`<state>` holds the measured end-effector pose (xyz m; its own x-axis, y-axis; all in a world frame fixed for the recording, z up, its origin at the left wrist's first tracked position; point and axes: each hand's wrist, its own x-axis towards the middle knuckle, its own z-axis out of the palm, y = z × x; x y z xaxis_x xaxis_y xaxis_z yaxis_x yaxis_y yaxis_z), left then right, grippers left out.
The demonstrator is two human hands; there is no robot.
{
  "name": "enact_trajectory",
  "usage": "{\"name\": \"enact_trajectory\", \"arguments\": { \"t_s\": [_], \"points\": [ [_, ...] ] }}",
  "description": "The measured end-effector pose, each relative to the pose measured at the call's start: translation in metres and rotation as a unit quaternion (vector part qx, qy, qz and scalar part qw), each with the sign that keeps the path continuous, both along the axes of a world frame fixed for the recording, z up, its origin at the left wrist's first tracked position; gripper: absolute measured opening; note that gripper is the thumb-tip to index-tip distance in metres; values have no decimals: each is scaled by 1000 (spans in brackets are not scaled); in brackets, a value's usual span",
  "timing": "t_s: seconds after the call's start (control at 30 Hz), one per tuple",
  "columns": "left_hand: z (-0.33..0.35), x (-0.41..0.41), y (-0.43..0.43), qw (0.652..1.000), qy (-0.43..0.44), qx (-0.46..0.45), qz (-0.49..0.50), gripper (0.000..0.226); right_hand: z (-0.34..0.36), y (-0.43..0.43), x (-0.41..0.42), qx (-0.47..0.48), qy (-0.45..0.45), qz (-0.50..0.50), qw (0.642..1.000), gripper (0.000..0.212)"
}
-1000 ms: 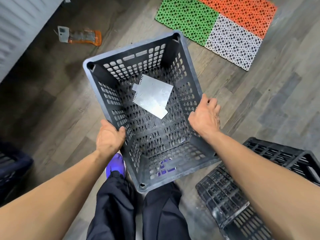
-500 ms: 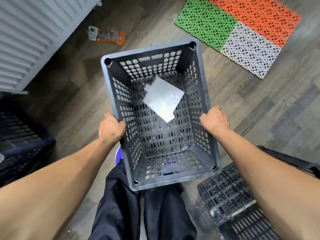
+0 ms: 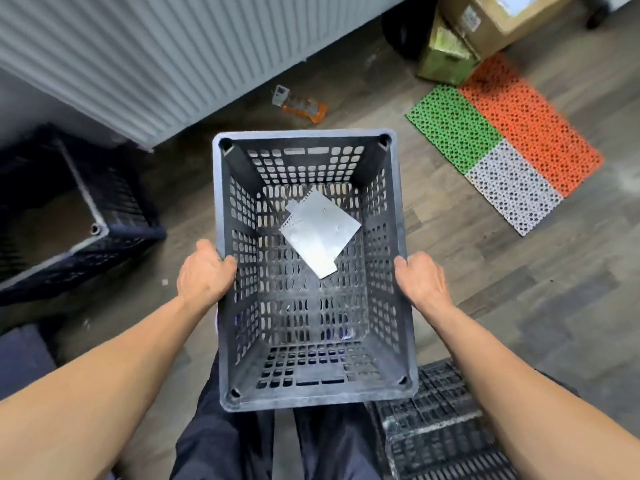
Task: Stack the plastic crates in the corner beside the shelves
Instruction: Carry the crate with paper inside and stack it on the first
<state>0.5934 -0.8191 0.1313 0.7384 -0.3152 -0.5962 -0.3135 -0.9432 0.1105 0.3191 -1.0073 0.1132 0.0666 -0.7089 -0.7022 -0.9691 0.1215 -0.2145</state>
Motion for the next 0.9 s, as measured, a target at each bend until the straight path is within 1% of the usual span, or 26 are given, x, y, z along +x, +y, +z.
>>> {"name": "enact_trajectory", "arguments": {
  "t_s": [0.13, 0.23, 0.33, 0.47, 0.6, 0.7, 0.77, 0.9],
  "points": [
    [16, 7, 48, 998, 10, -11, 63, 30, 13, 16, 30, -4, -20, 56, 998, 30],
    [27, 11, 88, 994, 12, -12, 108, 22, 24, 38, 55, -14, -31, 108, 994, 28],
    [44, 15, 124, 990, 5, -12, 141, 17, 40, 59, 81, -24, -32, 153, 987, 29],
    [71, 30, 180, 980, 4, -12, 197, 18, 74, 92, 124, -29, -30, 207, 977, 33],
    [94, 57, 244, 962, -1, -15, 272, 23, 115, 134, 184, -27, -35, 258, 965, 28],
    [114, 75, 287, 950, -1, -27, 312, 24, 141, 165, 228, -27, -32, 295, 955, 29],
    [120, 81, 297, 946, -9, -33, 323, 23, 153, 171, 245, -29, -27, 306, 951, 30],
    [153, 117, 359, 918, -5, -59, 392, 22, 195, 223, 322, -46, -32, 368, 928, 28]
  ]
}}
